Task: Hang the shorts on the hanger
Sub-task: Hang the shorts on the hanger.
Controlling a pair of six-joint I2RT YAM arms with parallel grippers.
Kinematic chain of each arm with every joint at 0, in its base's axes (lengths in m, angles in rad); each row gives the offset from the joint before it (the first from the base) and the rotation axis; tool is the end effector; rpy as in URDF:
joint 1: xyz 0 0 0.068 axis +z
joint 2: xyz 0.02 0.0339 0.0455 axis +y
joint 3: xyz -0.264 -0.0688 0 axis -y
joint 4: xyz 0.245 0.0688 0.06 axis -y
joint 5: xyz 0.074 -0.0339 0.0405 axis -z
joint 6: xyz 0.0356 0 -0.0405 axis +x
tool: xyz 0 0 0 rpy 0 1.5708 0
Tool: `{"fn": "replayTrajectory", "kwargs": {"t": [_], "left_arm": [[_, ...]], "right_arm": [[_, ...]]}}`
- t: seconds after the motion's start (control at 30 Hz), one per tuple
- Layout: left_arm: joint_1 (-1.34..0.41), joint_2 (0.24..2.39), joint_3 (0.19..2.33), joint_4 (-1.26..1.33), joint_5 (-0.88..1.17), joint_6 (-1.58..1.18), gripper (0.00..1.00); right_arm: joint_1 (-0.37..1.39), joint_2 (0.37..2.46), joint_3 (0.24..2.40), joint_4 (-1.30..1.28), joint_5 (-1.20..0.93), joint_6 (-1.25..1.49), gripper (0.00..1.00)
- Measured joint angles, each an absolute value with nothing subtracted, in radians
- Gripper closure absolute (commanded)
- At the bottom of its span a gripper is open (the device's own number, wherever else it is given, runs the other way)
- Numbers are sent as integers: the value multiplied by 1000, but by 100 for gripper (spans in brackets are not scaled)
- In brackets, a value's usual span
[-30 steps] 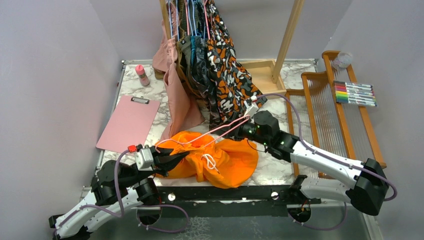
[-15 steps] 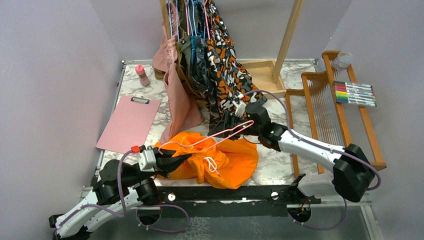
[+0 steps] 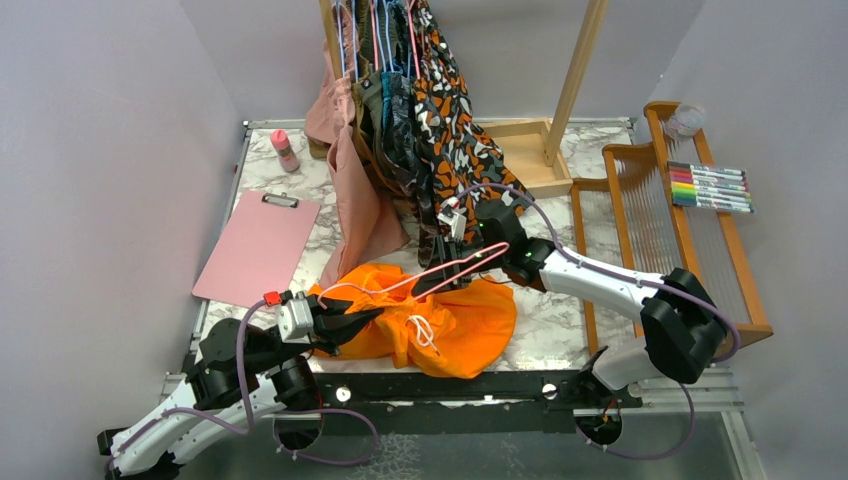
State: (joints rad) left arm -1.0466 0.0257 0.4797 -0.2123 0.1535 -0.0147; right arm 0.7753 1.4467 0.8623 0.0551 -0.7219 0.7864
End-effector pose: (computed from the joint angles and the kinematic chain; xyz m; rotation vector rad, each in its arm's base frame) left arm 0.0233 -0.0512 0.3078 0.8075 1.1460 -0.9939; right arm 0.2062 0.2350 0.2395 -0.5017 2.3811 1.5978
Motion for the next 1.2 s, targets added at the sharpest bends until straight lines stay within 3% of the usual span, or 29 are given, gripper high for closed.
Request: {"fn": "replayTrajectory", "kwargs": {"t": [0.1,0.3,0.33,0.53,0.83,1.2], "left_arm": [[-1047,27,480,-212,154,-13,100],[-1047,44,480,-213,154,-3,100],[-1047,46,480,-214,154,-2,100],[-1047,47,482,-220,153,-2,100],[-1047,55,573,-226,153,-2,100],[-1047,50,573,-236,33,-2,100]], "right_arm": [[779,1450,863,46,-759,770,52],[792,1452,863,43,-813,758,96],[793,1451,862,44,-816,757,99],[793,1353,842,52,-766,768,99],[793,1004,787,38,-325,776,99],[801,844,762,-107,-5,788,99]]}}
